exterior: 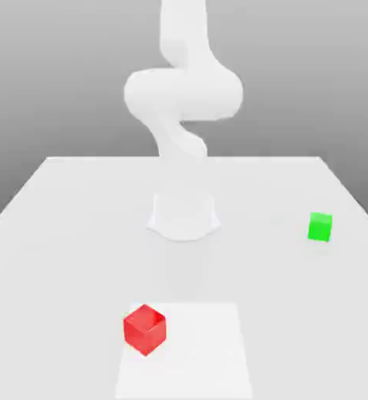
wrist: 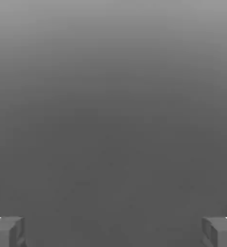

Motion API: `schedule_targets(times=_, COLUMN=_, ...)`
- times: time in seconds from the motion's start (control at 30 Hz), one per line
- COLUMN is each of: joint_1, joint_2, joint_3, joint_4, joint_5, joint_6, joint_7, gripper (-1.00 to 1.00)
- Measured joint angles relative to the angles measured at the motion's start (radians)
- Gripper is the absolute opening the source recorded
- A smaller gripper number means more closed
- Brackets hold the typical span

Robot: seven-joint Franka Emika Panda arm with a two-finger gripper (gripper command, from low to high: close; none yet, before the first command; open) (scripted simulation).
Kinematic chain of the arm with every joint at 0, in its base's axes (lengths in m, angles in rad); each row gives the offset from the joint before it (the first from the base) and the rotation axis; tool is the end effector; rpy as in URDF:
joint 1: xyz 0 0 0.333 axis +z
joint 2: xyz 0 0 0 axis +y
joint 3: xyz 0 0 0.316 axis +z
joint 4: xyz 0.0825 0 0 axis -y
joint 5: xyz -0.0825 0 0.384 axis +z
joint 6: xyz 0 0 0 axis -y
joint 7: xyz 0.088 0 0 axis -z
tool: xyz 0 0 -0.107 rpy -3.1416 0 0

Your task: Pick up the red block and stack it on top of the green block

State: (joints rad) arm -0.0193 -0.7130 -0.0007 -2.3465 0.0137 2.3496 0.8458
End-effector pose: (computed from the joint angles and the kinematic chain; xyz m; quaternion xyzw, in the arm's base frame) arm 0.3807 -0.0075 0.6613 -0.8490 0.3954 -0.3184 0.1466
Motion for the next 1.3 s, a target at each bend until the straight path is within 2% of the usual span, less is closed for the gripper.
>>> schedule_targets(times=0.37, joint_1=-0.087, joint_2=0.410, joint_3=0.014, joint_4=-0.214, joint_5=0.035, joint_6=0.232, joint_7=0.235, gripper=0.00)
schedule_targets(times=0.63, joint_1=-0.140, joint_2=0.699, joint_3=0.006, joint_4=-0.367, joint_5=0.000, joint_6=0.397, joint_7=0.446, gripper=0.00)
schedule_targets(times=0.87, joint_1=-0.138, joint_2=0.952, joint_3=-0.003, joint_4=-0.363, joint_5=-0.010, joint_6=0.599, joint_7=0.484, gripper=0.00)
schedule_targets(times=0.9, joint_1=-0.139, joint_2=0.974, joint_3=-0.002, joint_4=-0.360, joint_5=-0.010, joint_6=0.618, joint_7=0.484, gripper=-1.00)
schedule_targets(times=1.13, joint_1=-0.140, joint_2=0.972, joint_3=-0.001, joint_4=-0.360, joint_5=-0.013, joint_6=0.617, joint_7=0.487, gripper=-1.00)
schedule_targets(times=1.3, joint_1=-0.141, joint_2=0.814, joint_3=-0.001, joint_4=-0.383, joint_5=-0.015, joint_6=0.482, joint_7=0.488, gripper=-1.00)
